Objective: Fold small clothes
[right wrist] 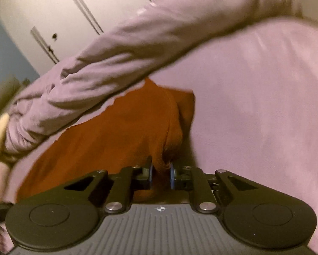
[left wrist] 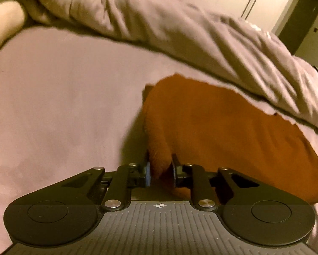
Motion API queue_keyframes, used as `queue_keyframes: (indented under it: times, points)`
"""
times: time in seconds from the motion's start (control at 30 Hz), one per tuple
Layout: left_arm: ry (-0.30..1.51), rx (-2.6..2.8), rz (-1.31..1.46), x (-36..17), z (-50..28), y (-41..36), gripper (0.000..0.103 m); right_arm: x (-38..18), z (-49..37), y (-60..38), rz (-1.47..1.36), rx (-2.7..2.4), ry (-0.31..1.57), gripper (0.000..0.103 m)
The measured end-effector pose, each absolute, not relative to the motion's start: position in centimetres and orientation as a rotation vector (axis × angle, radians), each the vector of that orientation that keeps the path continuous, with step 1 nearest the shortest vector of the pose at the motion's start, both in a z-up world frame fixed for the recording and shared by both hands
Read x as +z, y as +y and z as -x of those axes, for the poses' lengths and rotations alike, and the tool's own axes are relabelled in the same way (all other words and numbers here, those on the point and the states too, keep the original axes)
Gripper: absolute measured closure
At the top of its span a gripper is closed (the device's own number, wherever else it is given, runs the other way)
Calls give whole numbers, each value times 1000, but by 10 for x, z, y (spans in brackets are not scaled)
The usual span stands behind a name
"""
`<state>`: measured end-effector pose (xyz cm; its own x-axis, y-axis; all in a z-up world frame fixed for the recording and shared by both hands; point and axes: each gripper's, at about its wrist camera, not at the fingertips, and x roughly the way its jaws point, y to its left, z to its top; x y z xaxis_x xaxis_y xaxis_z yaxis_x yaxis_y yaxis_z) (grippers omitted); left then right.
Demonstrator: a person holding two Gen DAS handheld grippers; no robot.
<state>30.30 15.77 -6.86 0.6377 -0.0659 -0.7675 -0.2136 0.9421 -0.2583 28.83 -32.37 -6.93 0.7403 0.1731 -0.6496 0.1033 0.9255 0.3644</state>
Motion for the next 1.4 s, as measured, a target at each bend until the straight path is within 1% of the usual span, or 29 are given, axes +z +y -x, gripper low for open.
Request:
queue_keyframes:
  times: [0.1,0.2,0.3,0.33,0.37,0.4,0.43,0.6,0.7,0.77,0.83,0.9,0.97,1.1,1.13,1.17,1.2,1.23,1.27,1.4]
  points:
    - [894,105,263,-70,-303,150,82,-62,-288,-312,-266,1,706,91]
    - [934,121,202,-88,-305,145,81,-74,-292,-301,-124,-34,728,91]
    - [938,134,214,-95,-304,148,77,-92,-297,-304,-116,-50,774,88]
    - [937,138,203,-92,-303,147,71,-91,-296,-305,-119,-52,772,88]
    - [936,146,192,-89,-302,146,67,-88,-296,-307,-118,-55,775,80]
    - [933,159,177,-84,-300,146,60,-84,-297,-310,-122,-57,779,72]
    - [928,170,165,-80,-299,146,58,-79,-296,-313,-132,-60,770,69]
    - [867,192,126,-61,-301,143,56,-59,-295,-319,-121,-100,701,69]
    - [858,182,114,-59,-311,132,55,-59,-305,-303,-105,-50,706,69]
    - [849,171,84,-59,-319,121,52,-61,-312,-286,-67,-3,703,69]
    - [836,161,53,-61,-327,111,45,-63,-319,-265,-15,46,691,68]
    - [827,154,40,-63,-334,105,42,-67,-329,-246,29,93,687,67]
    - [826,141,50,-66,-344,102,41,-72,-339,-231,63,130,689,65]
    - [860,148,41,-81,-362,99,33,-81,-361,-215,93,144,688,64]
    - [872,160,29,-86,-365,99,31,-85,-366,-215,96,135,686,62]
    - [886,173,22,-92,-369,102,30,-90,-372,-216,103,123,693,55]
    - [892,183,35,-98,-371,107,24,-95,-376,-219,108,107,701,46]
    - [890,183,73,-100,-372,115,20,-97,-377,-225,97,105,697,41]
    - [890,188,124,-102,-372,124,19,-99,-377,-231,80,106,694,35]
    - [884,217,336,-102,-366,164,19,-97,-369,-255,44,38,701,35]
